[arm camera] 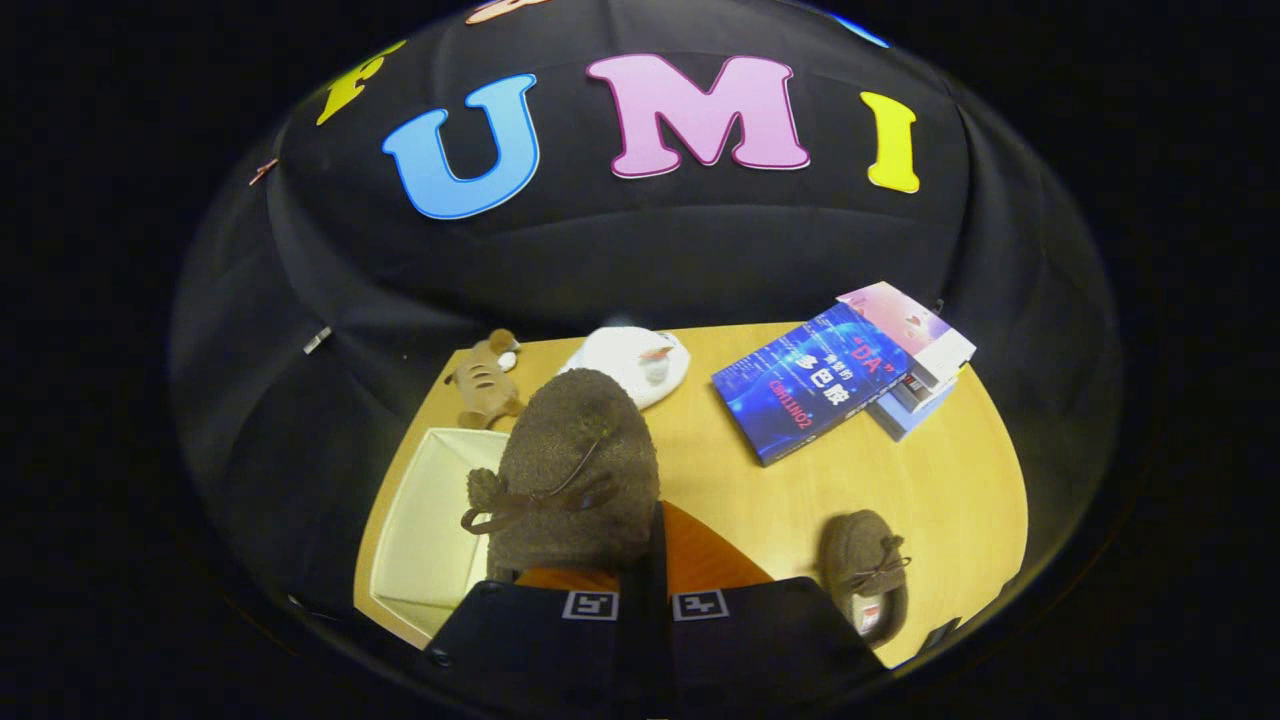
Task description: Open the storage box then place both shoes into the box .Put the left shoe in first, then the right shoe, with the right side of both shoes facing outward in a uniform manner.
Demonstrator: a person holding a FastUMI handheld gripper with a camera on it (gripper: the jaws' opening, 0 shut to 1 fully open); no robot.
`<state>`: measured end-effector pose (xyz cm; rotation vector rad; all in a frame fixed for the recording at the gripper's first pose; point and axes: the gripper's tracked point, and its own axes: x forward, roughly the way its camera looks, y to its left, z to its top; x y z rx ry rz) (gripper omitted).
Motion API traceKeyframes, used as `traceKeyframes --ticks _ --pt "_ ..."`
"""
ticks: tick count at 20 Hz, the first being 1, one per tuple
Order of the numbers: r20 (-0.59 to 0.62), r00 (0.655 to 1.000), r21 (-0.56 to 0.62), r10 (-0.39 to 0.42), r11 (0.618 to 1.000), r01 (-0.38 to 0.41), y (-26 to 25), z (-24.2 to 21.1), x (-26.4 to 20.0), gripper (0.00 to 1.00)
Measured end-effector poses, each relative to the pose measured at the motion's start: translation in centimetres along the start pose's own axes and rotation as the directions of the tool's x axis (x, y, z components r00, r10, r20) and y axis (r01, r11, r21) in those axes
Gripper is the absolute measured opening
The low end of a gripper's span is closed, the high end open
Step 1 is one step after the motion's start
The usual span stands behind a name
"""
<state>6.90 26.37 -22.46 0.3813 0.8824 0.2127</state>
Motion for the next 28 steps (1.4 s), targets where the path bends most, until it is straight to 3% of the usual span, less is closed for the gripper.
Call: traceKeyframes --ticks 3,8,14,19,20,26,28 --pt "-0.016 1.0 -0.029 0.027 0.999 -0.027 4.9 -0.4 1.4 0.05" --pt "-0.091 0.996 -0.019 0.01 1.0 -0.012 10.3 -4.7 4.9 0.05" --pt "-0.167 0.983 0.01 -0.078 0.997 0.081 12.4 -9.4 8.9 0.05" --pt "-0.18 0.98 0.016 -0.08 0.996 0.084 14.1 -10.7 10.2 0.05" --pt "-0.178 0.983 0.028 -0.054 0.998 0.06 14.9 -10.8 10.4 0.1" --pt "-0.166 0.985 0.003 -0.048 0.999 0.049 15.3 -10.6 10.4 1.0" --pt "-0.164 0.985 0.001 -0.045 0.999 0.045 15.3 -10.2 9.8 0.99"
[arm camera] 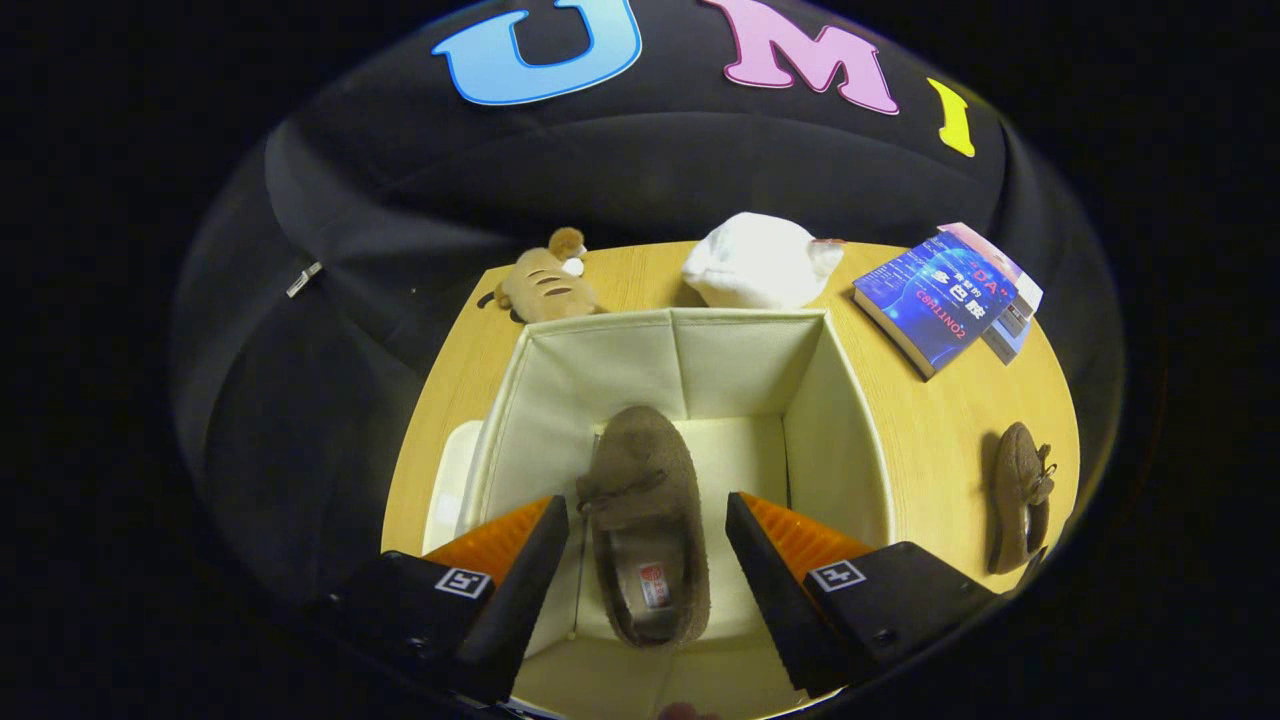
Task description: Open the storage box then place both shoes into the box .Put the left shoe in first, then the right shoe, with the right side of both shoes facing outward in a uniform manner.
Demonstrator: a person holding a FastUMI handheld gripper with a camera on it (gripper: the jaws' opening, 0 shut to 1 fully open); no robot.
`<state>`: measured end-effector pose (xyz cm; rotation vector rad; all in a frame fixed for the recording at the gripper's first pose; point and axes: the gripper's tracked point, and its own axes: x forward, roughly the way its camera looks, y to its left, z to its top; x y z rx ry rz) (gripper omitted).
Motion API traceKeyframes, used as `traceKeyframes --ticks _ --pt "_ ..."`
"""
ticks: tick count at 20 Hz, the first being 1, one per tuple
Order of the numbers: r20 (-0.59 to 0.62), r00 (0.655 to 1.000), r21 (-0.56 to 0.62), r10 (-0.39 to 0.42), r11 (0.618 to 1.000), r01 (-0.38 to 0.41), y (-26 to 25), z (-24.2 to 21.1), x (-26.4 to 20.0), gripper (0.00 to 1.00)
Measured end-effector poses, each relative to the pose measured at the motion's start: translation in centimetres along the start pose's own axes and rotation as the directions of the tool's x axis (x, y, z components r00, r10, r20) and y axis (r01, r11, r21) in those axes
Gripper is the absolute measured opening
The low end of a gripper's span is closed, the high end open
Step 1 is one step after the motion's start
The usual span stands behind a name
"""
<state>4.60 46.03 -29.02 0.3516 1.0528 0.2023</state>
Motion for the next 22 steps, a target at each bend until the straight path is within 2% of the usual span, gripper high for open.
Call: traceKeyframes --ticks 3,7,11,13,17,20,22 --pt "0.034 0.999 0.006 0.03 1.0 -0.03 -0.1 1.0 -1.3 0.99" --pt "0.1 0.987 -0.034 0.129 0.991 -0.126 -0.7 3.4 -5.0 0.99" --pt "0.118 0.967 -0.076 0.227 0.973 -0.219 -3.1 5.2 -9.6 0.99" --pt "0.131 0.96 -0.115 0.249 0.965 -0.235 -5.7 5.9 -11.8 0.99" --pt "0.123 0.961 -0.203 0.25 0.954 -0.222 -12.3 5.3 -15.0 0.99" --pt "0.159 0.965 -0.23 0.209 0.958 -0.17 -19.2 5.1 -17.1 0.99" --pt "0.161 0.975 -0.249 0.154 0.962 -0.111 -25.0 4.1 -17.7 0.99"
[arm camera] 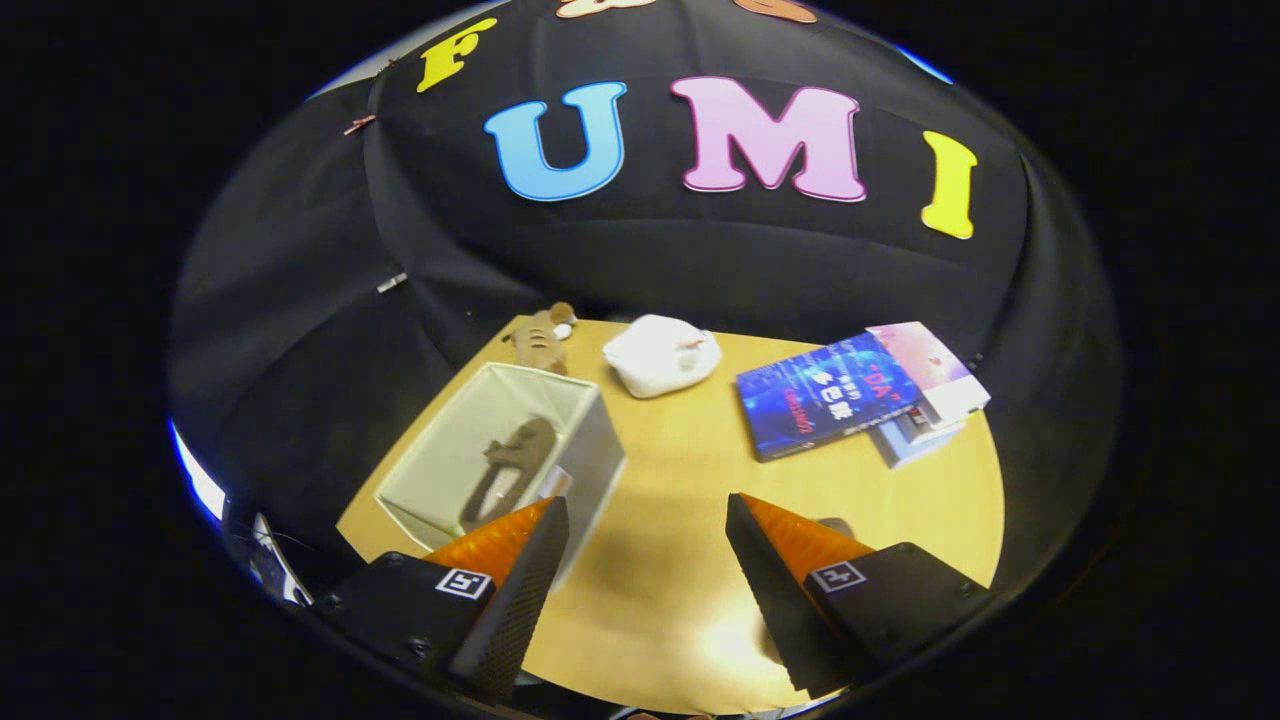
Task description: Open the storage box then place both shoes into the box .Put the left shoe in first, then the right shoe, with the right side of both shoes facing outward in a uniform manner.
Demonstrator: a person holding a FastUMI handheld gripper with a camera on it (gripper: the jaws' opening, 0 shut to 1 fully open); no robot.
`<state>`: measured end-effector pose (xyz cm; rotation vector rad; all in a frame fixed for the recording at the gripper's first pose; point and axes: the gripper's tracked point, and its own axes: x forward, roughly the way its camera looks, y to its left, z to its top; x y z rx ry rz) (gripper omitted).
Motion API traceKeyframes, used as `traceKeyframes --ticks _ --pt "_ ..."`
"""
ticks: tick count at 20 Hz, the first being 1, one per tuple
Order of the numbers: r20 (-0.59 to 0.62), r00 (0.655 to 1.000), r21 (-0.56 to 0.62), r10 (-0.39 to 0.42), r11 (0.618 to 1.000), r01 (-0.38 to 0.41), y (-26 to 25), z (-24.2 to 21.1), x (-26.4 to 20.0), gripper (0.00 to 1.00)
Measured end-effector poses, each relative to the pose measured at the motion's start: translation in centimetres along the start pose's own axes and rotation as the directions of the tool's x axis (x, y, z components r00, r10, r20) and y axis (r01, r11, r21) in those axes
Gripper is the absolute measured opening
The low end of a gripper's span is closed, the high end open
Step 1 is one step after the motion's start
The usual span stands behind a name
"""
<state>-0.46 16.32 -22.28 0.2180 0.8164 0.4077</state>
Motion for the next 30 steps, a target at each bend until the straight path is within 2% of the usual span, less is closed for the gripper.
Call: traceKeyframes --ticks 2,5,9,12,15,16,19,21,22,23,24,25,26,30 --pt "0.003 0.997 -0.031 -0.078 0.996 0.078 -5.6 -1.9 -0.8 0.99" --pt "-0.02 0.988 -0.031 -0.154 0.988 0.153 -12.0 -5.5 -1.4 0.99" --pt "-0.149 0.976 0.019 -0.158 0.986 0.163 -17.2 -12.3 -0.4 0.99" --pt "-0.235 0.958 -0.021 -0.166 0.986 0.166 -18.7 -16.4 1.7 0.98" --pt "-0.277 0.946 -0.057 -0.168 0.986 0.158 -19.1 -18.6 4.8 0.95" --pt "-0.283 0.943 -0.056 -0.176 0.984 0.167 -19.1 -18.8 5.7 0.89" --pt "-0.273 0.946 -0.009 -0.175 0.984 0.18 -18.9 -18.1 7.9 0.82" --pt "-0.293 0.936 -0.028 -0.198 0.98 0.198 -19.3 -18.7 8.7 0.64" --pt "-0.311 0.929 -0.043 -0.201 0.979 0.197 -19.2 -19.3 9.0 0.45" --pt "-0.315 0.923 -0.065 -0.223 0.975 0.213 -19.7 -19.6 9.2 0.33" --pt "-0.305 0.922 -0.063 -0.237 0.972 0.228 -19.7 -19.2 9.1 0.15" --pt "-0.301 0.926 -0.039 -0.228 0.973 0.227 -19.5 -19.1 9.3 0.08" --pt "-0.3 0.929 -0.009 -0.216 0.975 0.224 -19.2 -19.0 9.3 0.06" --pt "-0.256 0.945 0.087 -0.206 0.968 0.235 -18.2 -16.8 7.7 0.06"
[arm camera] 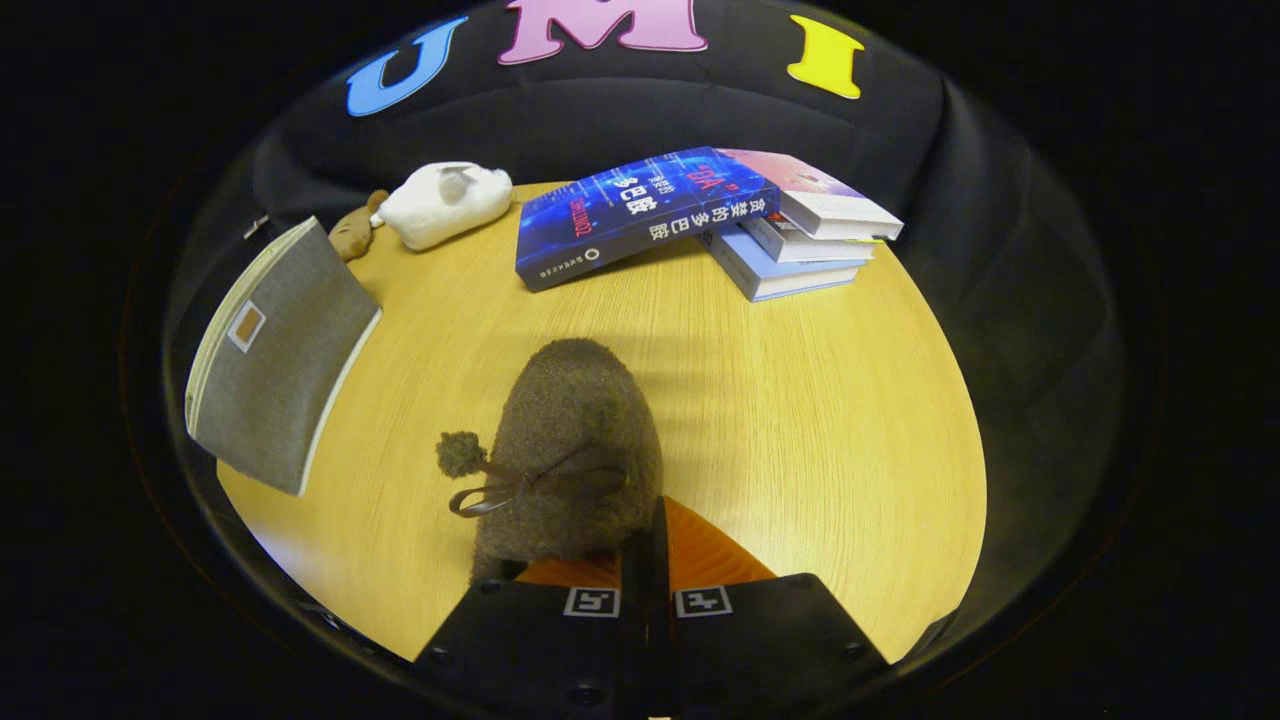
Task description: Open the storage box then place both shoes into the box .Put the left shoe in first, then the right shoe, with the right side of both shoes facing outward in a uniform manner.
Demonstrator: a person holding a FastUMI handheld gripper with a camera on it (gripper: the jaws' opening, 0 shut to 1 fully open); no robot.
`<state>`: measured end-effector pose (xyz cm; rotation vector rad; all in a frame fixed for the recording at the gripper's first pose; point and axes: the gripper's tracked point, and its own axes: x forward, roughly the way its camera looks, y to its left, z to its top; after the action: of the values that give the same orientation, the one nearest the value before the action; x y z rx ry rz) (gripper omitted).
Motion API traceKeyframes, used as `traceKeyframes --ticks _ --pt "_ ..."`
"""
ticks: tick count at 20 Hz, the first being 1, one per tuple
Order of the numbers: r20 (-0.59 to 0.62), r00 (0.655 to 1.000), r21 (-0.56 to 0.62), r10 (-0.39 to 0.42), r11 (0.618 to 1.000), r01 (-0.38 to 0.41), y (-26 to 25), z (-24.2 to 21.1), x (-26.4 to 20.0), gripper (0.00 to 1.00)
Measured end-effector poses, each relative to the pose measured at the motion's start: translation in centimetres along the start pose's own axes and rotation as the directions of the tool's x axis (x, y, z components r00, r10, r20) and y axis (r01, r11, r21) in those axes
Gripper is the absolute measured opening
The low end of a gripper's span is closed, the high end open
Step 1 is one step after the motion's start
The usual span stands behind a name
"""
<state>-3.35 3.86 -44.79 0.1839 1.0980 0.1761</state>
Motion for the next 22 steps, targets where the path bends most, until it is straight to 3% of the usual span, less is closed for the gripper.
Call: traceKeyframes --ticks 8,14,22 --pt "0.091 0.993 0.094 0.072 0.992 -0.081 5.9 6.7 -7.0 0.06" --pt "0.143 0.972 0.105 0.187 0.974 -0.203 15.7 13.2 -11.1 0.05" --pt "0.143 0.949 0.089 0.281 0.951 -0.295 29.8 17.3 -11.3 0.05"
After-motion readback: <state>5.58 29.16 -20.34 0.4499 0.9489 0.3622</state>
